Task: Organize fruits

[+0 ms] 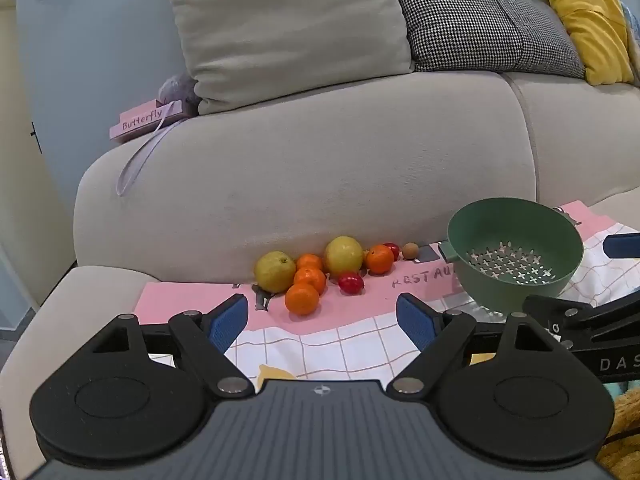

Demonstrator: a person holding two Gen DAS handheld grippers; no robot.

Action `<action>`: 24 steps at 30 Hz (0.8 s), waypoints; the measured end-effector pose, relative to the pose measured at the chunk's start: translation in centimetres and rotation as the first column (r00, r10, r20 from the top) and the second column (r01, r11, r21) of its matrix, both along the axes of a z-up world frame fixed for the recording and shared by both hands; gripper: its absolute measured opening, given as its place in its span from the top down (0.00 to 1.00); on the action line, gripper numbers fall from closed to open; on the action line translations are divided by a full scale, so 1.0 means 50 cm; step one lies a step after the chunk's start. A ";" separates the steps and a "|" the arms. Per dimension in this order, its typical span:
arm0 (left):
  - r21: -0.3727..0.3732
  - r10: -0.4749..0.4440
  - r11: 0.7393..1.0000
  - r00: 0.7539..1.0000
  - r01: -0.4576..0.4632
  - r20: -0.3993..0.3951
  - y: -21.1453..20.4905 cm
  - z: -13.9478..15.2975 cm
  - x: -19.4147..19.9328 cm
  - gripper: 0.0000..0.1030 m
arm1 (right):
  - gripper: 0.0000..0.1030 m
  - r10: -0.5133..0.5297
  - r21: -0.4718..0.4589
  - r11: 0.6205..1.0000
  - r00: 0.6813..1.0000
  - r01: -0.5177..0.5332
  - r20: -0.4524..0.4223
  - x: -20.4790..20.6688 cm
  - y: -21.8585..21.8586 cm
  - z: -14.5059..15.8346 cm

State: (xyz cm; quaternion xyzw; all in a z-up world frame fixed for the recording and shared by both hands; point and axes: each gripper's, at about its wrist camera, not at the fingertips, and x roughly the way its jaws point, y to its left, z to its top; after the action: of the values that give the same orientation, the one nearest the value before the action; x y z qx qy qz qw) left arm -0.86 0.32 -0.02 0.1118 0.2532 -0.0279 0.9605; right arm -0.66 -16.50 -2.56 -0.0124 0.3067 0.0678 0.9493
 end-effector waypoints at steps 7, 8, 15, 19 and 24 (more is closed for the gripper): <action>0.006 -0.006 1.000 0.999 0.007 -0.050 -0.009 -0.008 0.010 0.05 | 0.04 0.009 0.028 1.000 1.000 -0.010 0.005 -0.004 -0.003 -0.003; 0.007 -0.006 1.000 0.999 0.006 -0.052 -0.010 -0.005 0.009 0.05 | 0.04 0.011 0.027 1.000 1.000 -0.011 0.005 -0.005 -0.003 -0.004; 0.007 -0.006 1.000 0.998 0.007 -0.055 -0.009 -0.009 0.010 0.05 | 0.04 -0.013 0.016 1.000 1.000 0.013 -0.005 -0.003 -0.011 0.000; 0.005 -0.003 1.000 0.998 0.004 -0.062 -0.007 -0.012 0.010 0.05 | 0.04 -0.030 0.004 1.000 0.999 0.030 -0.018 -0.002 -0.005 -0.003; -0.003 0.005 1.000 0.998 -0.005 -0.070 -0.001 -0.015 0.011 0.05 | 0.04 -0.033 -0.001 0.999 0.999 0.033 -0.029 0.000 -0.006 -0.006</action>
State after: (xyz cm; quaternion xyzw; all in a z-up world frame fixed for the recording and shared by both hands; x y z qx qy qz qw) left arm -0.32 0.26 -0.77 0.1084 0.2869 -0.0298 0.9513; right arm -0.64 -16.79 -2.84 -0.0064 0.3209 0.0522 0.9457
